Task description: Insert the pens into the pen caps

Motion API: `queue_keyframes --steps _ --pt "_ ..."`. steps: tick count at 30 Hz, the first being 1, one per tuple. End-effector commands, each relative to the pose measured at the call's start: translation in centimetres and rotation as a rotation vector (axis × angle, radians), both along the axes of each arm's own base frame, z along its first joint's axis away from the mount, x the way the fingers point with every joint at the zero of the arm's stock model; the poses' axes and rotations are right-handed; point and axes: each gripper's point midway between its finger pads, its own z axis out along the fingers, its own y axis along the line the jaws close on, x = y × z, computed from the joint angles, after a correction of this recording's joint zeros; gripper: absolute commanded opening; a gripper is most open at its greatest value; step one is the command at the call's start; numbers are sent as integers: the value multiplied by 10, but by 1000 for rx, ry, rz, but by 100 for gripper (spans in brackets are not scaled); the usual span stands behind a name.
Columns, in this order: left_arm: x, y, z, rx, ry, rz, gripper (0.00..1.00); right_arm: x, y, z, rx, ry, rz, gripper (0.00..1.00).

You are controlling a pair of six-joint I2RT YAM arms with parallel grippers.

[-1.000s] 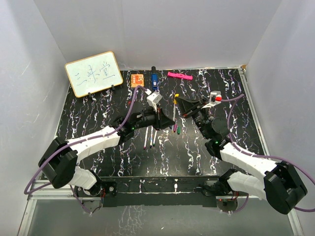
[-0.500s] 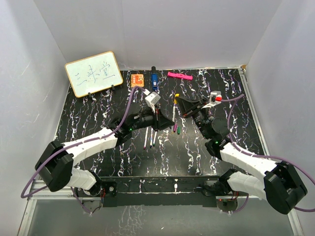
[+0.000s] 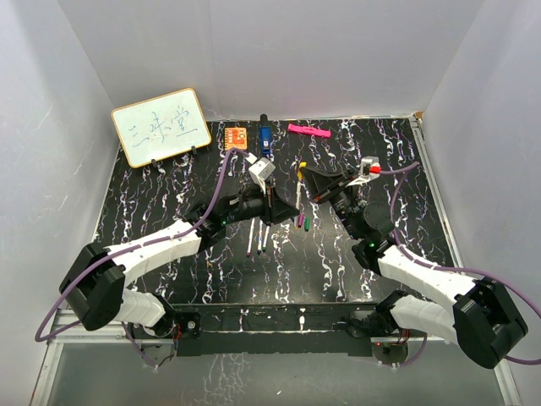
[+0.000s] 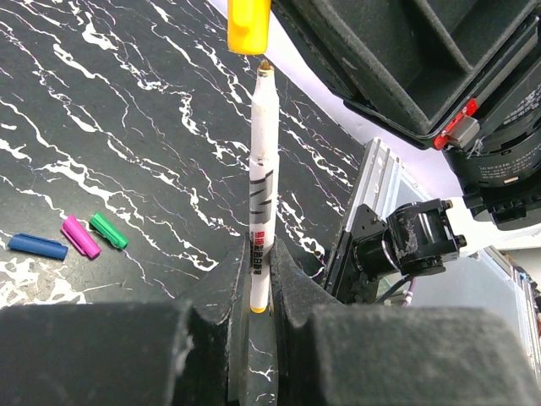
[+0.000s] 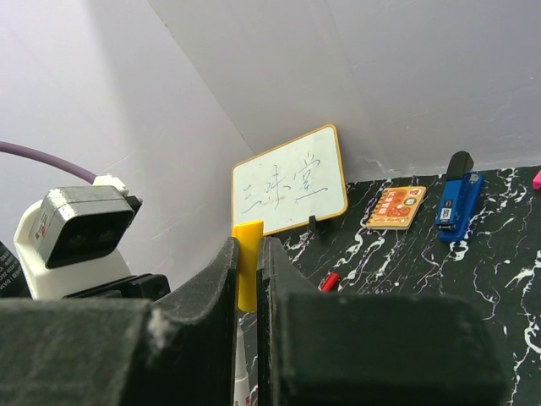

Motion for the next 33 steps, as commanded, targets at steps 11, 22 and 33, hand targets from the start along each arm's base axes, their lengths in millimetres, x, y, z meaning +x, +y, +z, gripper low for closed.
queue_keyframes --steps 11,22,33 --pt "1 3 8 -2 -35 16 0 -9 3 17 28 -41 48 0" --pt "2 6 12 2 -50 29 0 -9 8 7 -3 -19 65 0" --pt "5 10 27 0 -93 50 0 -10 14 -16 -81 42 94 0"
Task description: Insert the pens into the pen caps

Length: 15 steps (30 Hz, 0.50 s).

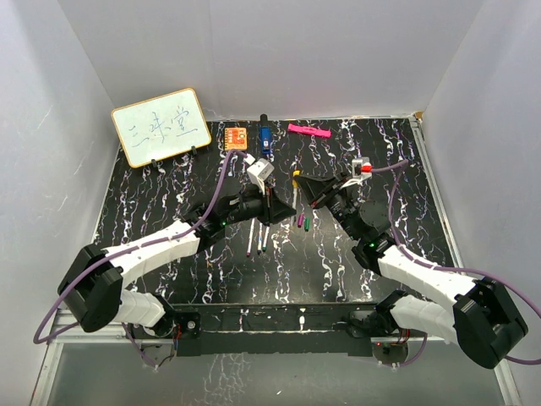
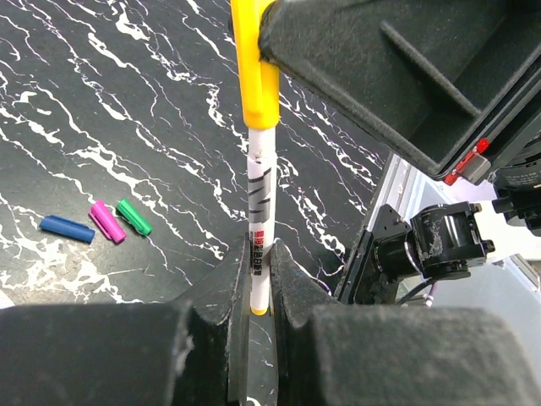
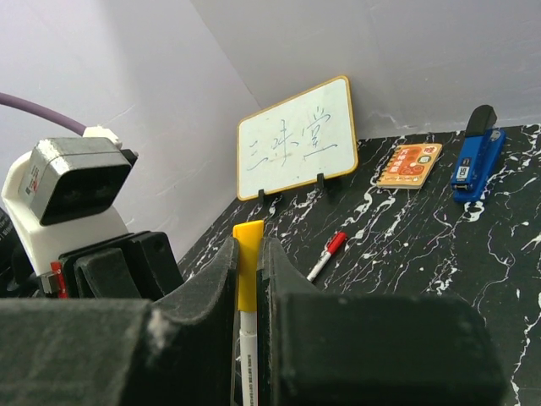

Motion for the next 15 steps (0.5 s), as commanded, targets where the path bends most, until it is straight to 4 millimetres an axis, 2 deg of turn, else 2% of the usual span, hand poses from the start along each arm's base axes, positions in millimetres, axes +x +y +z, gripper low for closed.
queue_keyframes --steps 1,8,15 --pt "0 3 37 -45 -100 3 0 -4 2 4 -27 -18 22 0" --pt "10 6 45 -35 -130 56 0 -8 13 -7 -88 13 83 0" --pt "19 8 63 -90 -172 108 0 -12 26 -32 -145 88 164 0"
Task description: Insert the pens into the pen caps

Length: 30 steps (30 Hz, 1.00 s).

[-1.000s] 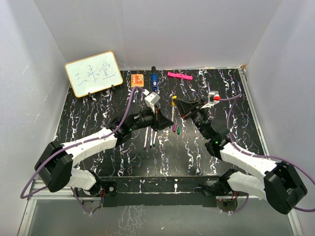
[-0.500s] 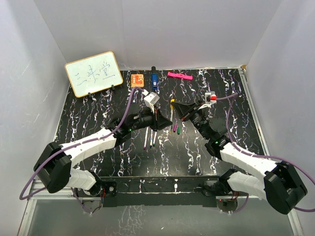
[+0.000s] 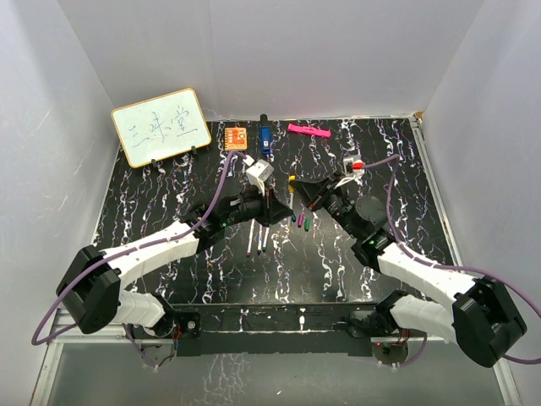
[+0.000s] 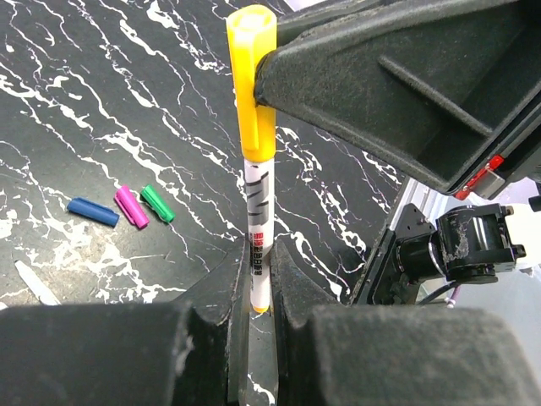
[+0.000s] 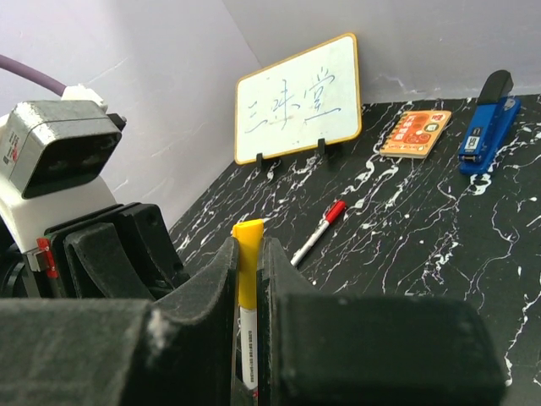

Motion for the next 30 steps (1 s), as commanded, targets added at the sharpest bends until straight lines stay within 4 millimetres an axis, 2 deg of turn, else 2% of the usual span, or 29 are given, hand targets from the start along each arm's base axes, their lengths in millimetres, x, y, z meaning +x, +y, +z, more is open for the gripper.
queue_keyframes --steps 1,9,15,22,30 --pt "13 0 72 -148 -171 53 0 -9 14 -18 -61 54 95 0" --pt "19 8 97 -193 -247 108 0 -7 20 -41 -125 127 111 0" --pt "27 12 117 -196 -306 147 0 -12 30 -62 -203 168 125 0" --pt "34 13 132 -200 -347 169 0 -20 36 -90 -261 240 145 0" --pt "44 31 146 -211 -386 250 0 -27 37 -107 -302 281 152 0"
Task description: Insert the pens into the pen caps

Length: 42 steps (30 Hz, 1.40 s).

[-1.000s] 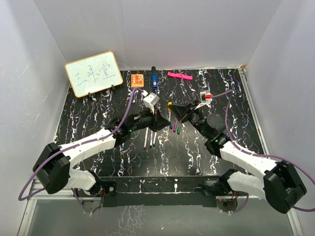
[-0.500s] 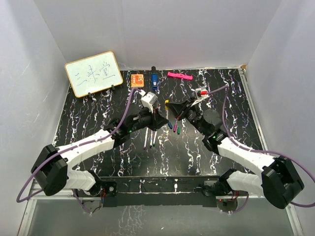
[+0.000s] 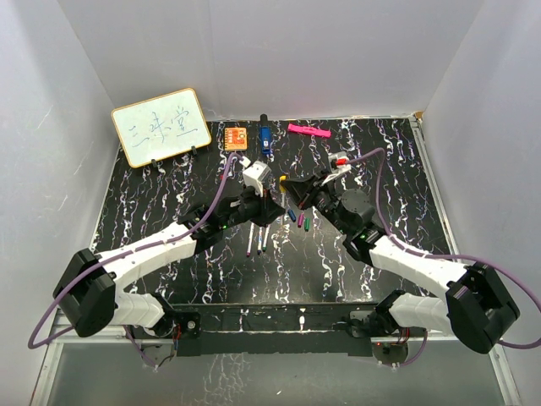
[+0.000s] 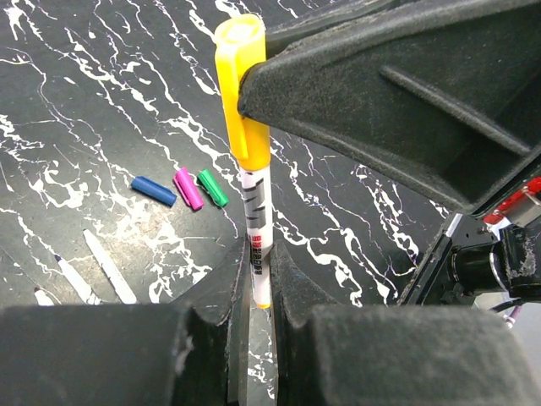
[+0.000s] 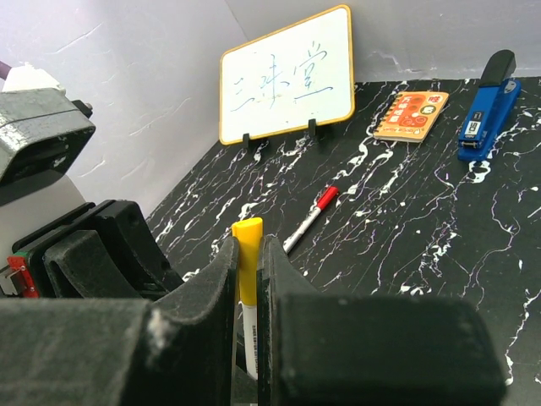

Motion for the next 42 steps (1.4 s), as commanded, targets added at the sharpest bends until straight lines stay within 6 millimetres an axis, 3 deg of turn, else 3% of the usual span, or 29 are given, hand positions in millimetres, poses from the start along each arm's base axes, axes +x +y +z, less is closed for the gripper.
queue_keyframes --steps 1,12,17,22,28,31,35,37,42 --pt "29 12 160 -305 -376 118 0 -36 15 -91 -213 244 137 0" --pt "40 30 168 -311 -403 186 0 -57 33 -121 -284 310 203 0" --pt "40 34 160 -286 -383 192 0 -53 32 -114 -271 299 172 0" --pt "34 30 131 -241 -304 158 0 -26 32 -75 -232 217 69 0" --pt "23 35 70 -134 -161 148 0 12 21 10 -112 62 -126 10" --pt "19 44 46 -81 -114 167 0 21 9 53 -40 -26 -210 17" --pt "22 58 23 23 -75 223 0 26 -17 91 11 -108 -334 21" --pt "27 65 12 88 -67 258 0 27 -29 100 12 -128 -389 33" --pt "44 82 -18 253 -27 323 0 28 -58 98 -2 -128 -505 78"
